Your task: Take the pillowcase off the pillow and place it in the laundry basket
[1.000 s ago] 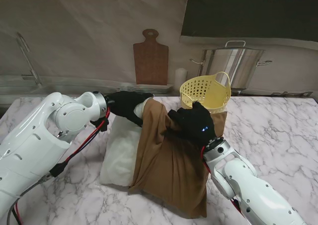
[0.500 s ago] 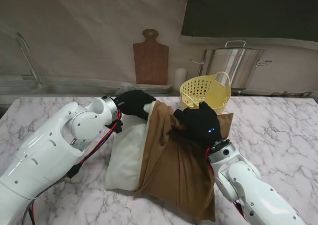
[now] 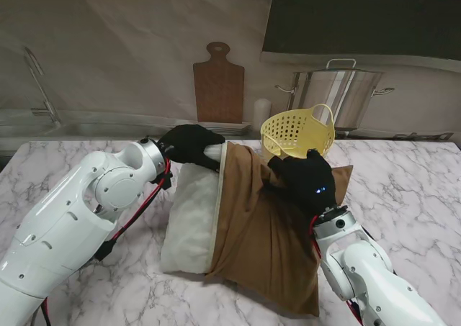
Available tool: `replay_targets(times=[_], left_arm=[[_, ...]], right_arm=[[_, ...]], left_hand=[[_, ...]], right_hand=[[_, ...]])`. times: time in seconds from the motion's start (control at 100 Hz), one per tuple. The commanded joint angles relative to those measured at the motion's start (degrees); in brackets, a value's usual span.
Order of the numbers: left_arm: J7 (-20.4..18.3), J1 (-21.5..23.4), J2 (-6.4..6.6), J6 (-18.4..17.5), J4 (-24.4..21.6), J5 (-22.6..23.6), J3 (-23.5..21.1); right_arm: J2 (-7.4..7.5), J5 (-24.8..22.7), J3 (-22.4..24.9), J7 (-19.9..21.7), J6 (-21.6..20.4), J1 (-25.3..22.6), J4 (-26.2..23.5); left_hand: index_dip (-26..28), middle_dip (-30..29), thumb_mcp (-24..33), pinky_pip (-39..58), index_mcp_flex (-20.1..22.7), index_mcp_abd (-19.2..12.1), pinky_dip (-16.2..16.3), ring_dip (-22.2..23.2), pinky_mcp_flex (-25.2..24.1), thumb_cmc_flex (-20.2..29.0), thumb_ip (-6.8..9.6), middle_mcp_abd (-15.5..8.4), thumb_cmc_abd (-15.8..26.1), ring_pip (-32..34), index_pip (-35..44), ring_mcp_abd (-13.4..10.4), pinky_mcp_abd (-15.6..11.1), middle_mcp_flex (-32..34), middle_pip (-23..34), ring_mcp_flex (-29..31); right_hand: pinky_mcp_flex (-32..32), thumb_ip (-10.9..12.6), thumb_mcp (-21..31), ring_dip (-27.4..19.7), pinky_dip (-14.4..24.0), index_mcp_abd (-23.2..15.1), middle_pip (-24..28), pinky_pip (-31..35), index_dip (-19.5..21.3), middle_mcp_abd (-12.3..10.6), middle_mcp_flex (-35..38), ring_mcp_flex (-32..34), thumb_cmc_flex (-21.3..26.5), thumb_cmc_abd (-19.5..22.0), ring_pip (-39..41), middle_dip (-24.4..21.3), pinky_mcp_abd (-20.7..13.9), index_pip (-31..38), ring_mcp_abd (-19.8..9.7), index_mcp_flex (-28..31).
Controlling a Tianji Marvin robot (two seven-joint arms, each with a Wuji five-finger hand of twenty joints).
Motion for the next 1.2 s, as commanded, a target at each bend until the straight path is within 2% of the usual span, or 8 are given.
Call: replay_targets(times=[0.0, 0.21, 0.4, 0.56, 0.97, 1.09, 1.13, 1.19], left_arm=[[-0.19, -0.23, 0.54, 0.21, 1.16, 0.04, -0.23], [0.36, -0.24, 0.39, -0.51, 1.26, -1.02, 0.26], [1.43, 0.89, 0.39, -2.3, -0.1, -0.14, -0.85], [3.83, 2.76, 0.42, -5.43, -1.58, 2.67, -2.95], [6.7, 6.32, 0.55, -11.77, -5.63, 5.53, -6.3], [7.59, 6.75, 0.46, -11.8, -5.94, 6.08, -6.91], [7.47, 6.77, 0.47, -11.62, -5.98, 6.08, -7.13], [7.44, 6.61, 0.5, -11.28, -5.81, 6.5, -7.45]], right_arm=[[0.25, 0.45, 0.99, 0.29, 1.05, -0.3, 0.11], [0.17, 1.06, 1.3, 3.15, 2.06, -1.17, -0.52], [-0.11, 4.52, 2.9, 8.88, -0.7, -3.7, -4.44], [-0.32, 15.03, 7.84, 20.76, -11.62, -7.04, -10.4], [-0.67, 13.51, 6.94, 20.43, -5.97, -4.65, -12.45], [-0.58, 13.95, 5.86, 21.54, -5.52, -3.39, -11.42], [-0.71, 14.51, 5.5, 20.57, -5.59, -3.01, -10.64], [-0.86, 14.58, 5.33, 18.81, -5.48, -2.93, -10.01]], left_hand=[[1.03, 2.26, 9.31, 45.02, 0.77, -6.35, 1.58, 2.37, -0.45, 12.82, 4.3, -0.45, 4.64, 3.8, 7.39, -4.16, -1.61, 2.89, 5.01, 3.06], [1.64, 3.23, 9.98, 44.92, 0.28, -7.12, 2.06, 3.06, -0.95, 12.83, 4.62, -0.08, 5.3, 3.99, 8.23, -3.84, -1.3, 2.1, 5.74, 2.62], [1.72, 3.38, 9.97, 44.49, -0.11, -6.95, 2.14, 3.43, -1.33, 12.78, 4.6, -0.19, 5.54, 3.92, 8.3, -3.77, -1.26, 1.75, 5.72, 2.2], [1.93, 3.5, 10.05, 44.22, -0.48, -7.0, 2.19, 3.69, -1.34, 12.8, 4.56, -0.2, 5.7, 3.91, 8.49, -3.79, -1.4, 1.45, 5.71, 2.08], [2.09, 3.49, 9.77, 42.94, -1.35, -7.04, 1.98, 4.06, -1.59, 12.8, 4.48, -0.67, 6.21, 3.29, 8.82, -4.15, -1.8, 0.78, 5.64, 1.56], [2.06, 3.48, 9.78, 42.75, -1.44, -6.87, 1.97, 4.16, -1.53, 12.82, 4.5, -0.61, 6.19, 3.22, 8.88, -4.12, -1.82, 0.76, 5.71, 1.6], [2.04, 3.46, 9.91, 42.72, -1.48, -6.86, 1.99, 4.2, -1.51, 12.82, 4.56, -0.66, 6.14, 3.22, 8.87, -4.11, -1.77, 0.79, 5.74, 1.61], [2.04, 3.45, 9.89, 42.71, -1.44, -6.87, 2.02, 4.27, -1.43, 12.82, 4.54, -0.54, 6.11, 3.25, 8.93, -4.04, -1.8, 0.8, 5.78, 1.67]], right_hand=[[-0.83, 6.1, 7.52, 1.0, -0.01, -0.07, 3.0, -0.05, 0.57, 1.22, 4.05, 4.12, 7.54, 8.83, 4.53, 1.24, 1.76, 1.44, -0.45, 1.64], [-8.43, 12.04, -10.87, -2.21, -0.92, 0.13, -6.99, -7.05, 12.47, 4.17, -11.76, -4.15, -5.77, 17.02, -13.8, -0.83, 5.36, -20.47, 4.39, 0.47], [-17.76, 11.46, 0.47, -5.48, -0.74, 7.35, -13.48, -17.55, 11.54, 6.79, -34.38, -21.41, -19.64, 8.27, -31.99, -7.41, 10.04, -33.99, 7.46, -19.17], [-29.9, 11.38, 2.28, -18.07, -6.08, 8.45, -20.45, -33.73, 10.04, 10.77, -45.3, -36.9, -14.22, 1.77, -52.68, -16.42, 13.3, -36.24, 13.78, -19.08], [-29.0, 11.12, 2.92, -12.39, -3.4, 9.98, -14.34, -31.69, 8.79, 7.43, -36.15, -29.6, -18.57, 4.18, -45.57, -12.44, 14.27, -37.96, 10.59, -19.64], [-23.57, 12.52, -3.93, -2.96, -1.77, 2.99, -2.98, -28.83, 11.82, -1.1, -11.74, -11.97, -0.79, 2.59, -30.55, -1.52, 15.31, -25.11, 6.13, -3.94], [-20.35, 12.49, -9.15, -1.05, -1.51, -0.58, 1.37, -26.49, 3.22, -3.03, -4.11, -5.55, 8.64, 2.83, -23.86, 0.23, 14.27, -11.35, 4.74, -1.31], [-16.73, 9.64, 3.24, -0.11, -1.63, -2.87, 5.14, -23.43, -3.03, -4.27, 1.72, -0.66, 9.36, 1.38, -17.95, 1.38, 12.3, -0.47, 3.84, 0.38]])
